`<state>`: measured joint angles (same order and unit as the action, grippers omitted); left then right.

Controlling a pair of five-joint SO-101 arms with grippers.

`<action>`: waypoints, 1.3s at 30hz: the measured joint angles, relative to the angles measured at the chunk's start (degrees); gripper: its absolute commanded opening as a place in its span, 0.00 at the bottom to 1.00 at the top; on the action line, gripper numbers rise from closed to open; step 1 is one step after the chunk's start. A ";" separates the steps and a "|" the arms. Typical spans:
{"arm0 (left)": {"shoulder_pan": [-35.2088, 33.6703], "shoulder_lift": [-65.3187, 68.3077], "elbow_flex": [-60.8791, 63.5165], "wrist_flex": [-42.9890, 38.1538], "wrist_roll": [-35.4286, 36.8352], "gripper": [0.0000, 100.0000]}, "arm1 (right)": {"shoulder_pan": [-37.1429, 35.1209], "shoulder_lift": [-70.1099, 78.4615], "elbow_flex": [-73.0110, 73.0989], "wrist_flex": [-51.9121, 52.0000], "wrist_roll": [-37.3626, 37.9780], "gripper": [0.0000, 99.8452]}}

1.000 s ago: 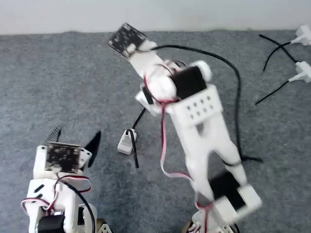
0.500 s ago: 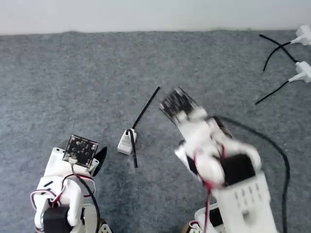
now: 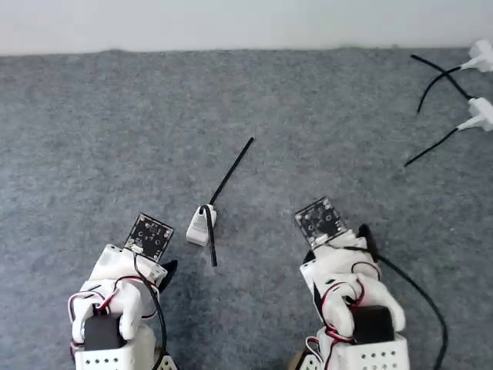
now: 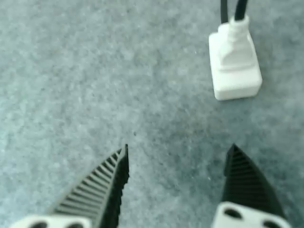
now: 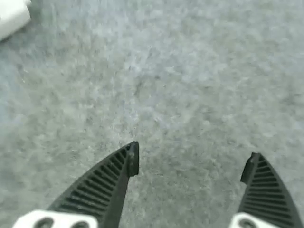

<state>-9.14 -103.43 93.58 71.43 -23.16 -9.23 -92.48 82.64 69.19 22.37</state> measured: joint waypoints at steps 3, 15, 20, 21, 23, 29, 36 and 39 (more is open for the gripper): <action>-0.09 0.00 2.55 0.00 -2.55 0.32 | 0.18 -4.40 8.88 -2.46 0.09 0.35; 3.08 0.00 3.34 0.00 -4.66 0.31 | 0.00 -10.20 12.84 0.53 0.35 0.35; 3.08 0.00 3.34 0.00 -4.66 0.31 | 0.00 -10.20 12.84 4.57 0.35 0.35; 3.08 0.00 3.34 0.00 -4.66 0.31 | 0.00 -10.20 12.84 4.66 0.35 0.35; 3.08 0.00 3.34 0.00 -4.66 0.31 | 0.00 -10.20 12.84 4.66 0.35 0.35; 3.08 0.00 3.34 0.00 -4.66 0.31 | 0.00 -10.20 12.84 4.66 0.35 0.35; 3.08 0.00 3.34 0.00 -4.66 0.31 | 0.00 -10.20 12.84 4.66 0.35 0.35; 3.08 0.00 3.34 0.00 -4.66 0.31 | 0.00 -10.20 12.84 4.66 0.35 0.35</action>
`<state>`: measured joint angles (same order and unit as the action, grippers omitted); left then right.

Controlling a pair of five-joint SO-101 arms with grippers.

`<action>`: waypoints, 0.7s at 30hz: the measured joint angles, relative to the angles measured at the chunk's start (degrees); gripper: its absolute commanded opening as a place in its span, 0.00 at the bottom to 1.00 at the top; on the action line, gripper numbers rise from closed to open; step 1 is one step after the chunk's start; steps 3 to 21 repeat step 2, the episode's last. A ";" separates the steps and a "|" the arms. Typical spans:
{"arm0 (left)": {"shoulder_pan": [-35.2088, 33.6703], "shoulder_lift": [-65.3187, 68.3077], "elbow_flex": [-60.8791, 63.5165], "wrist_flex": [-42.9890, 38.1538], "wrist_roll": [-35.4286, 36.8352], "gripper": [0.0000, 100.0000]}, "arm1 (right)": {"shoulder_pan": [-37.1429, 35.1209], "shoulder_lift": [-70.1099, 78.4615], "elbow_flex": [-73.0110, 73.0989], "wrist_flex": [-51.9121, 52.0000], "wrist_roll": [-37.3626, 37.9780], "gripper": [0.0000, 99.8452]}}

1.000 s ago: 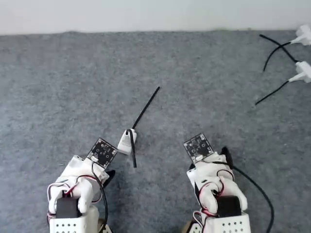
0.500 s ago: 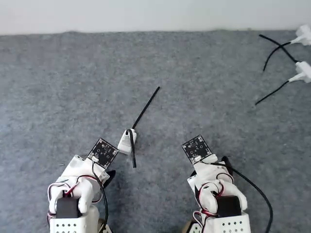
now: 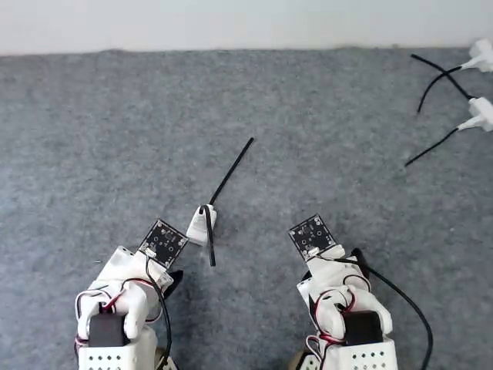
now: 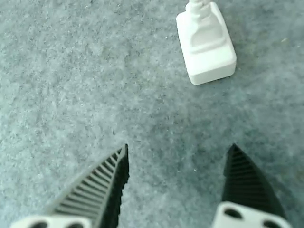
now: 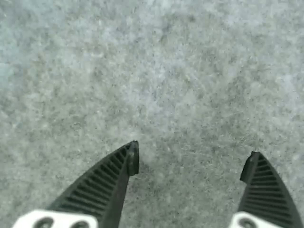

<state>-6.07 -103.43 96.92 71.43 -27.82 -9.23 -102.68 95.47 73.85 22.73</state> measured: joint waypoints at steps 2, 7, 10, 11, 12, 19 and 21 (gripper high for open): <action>0.00 0.00 0.00 0.00 0.00 0.31 | 0.00 0.00 0.00 0.00 0.00 0.35; 0.00 0.00 0.00 0.00 0.00 0.31 | 0.00 0.00 0.00 0.00 0.00 0.35; 0.00 0.00 0.00 0.00 0.00 0.31 | 0.00 0.00 0.00 0.00 0.00 0.35; 0.00 0.00 0.00 0.00 0.00 0.31 | 0.00 0.00 0.00 0.00 0.00 0.35; 0.00 0.00 0.00 0.00 0.00 0.31 | 0.00 0.00 0.00 0.00 0.00 0.35; 0.00 0.00 0.00 0.00 0.00 0.31 | 0.00 0.00 0.00 0.00 0.00 0.35; 0.00 0.00 0.00 0.00 0.00 0.31 | 0.00 0.00 0.00 0.00 0.00 0.35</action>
